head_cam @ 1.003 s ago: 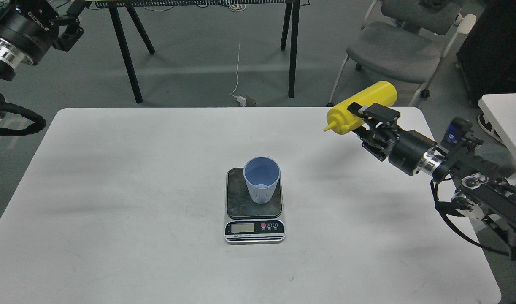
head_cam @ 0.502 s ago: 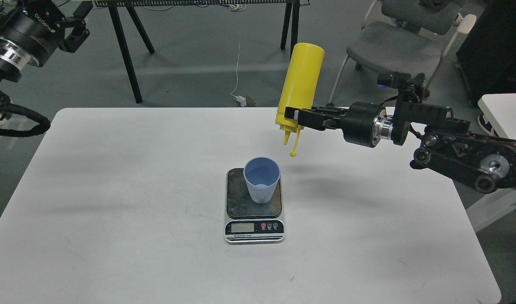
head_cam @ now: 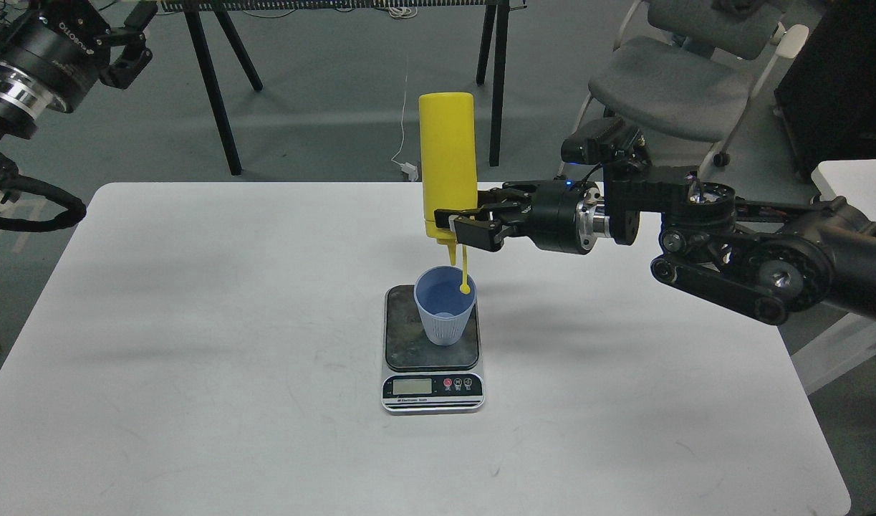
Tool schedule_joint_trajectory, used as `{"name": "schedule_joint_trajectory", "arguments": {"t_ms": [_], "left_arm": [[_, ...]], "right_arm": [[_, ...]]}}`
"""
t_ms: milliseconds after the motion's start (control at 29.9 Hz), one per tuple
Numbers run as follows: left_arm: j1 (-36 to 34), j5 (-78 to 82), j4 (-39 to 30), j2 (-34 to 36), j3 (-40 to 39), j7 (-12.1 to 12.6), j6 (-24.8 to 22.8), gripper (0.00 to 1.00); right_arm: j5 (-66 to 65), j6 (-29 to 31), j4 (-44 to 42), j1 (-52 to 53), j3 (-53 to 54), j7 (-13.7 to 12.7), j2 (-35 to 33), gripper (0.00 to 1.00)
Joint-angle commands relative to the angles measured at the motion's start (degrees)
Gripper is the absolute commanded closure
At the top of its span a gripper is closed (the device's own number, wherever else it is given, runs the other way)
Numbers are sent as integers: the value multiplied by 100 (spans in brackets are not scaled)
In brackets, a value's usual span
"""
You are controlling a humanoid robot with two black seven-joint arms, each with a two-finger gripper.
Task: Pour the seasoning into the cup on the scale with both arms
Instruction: 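Hold the inverted bottle over the cup to pour sauce, then turn the bottle upright and lower it back to its spot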
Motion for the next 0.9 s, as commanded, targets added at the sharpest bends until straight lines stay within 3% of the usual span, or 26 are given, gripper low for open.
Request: {"name": "schedule_joint_trajectory", "arguments": {"t_ms": [0,635,736,870], "left_arm": [[0,-18,0,0,-9,0,0,6],[-9,-18,0,53,0,0,0,6],[0,-18,0,70,-1,0,0,6],[0,-18,0,79,0,0,0,6]], "right_arm": [[-85,-16,-106,62,-48,-6,55,40],[178,28,-212,80,39,-24,337,40],[1396,159,-247,106,267,-33,196,39],[3969,738,-168,28,750,-15,-558,39]]}}
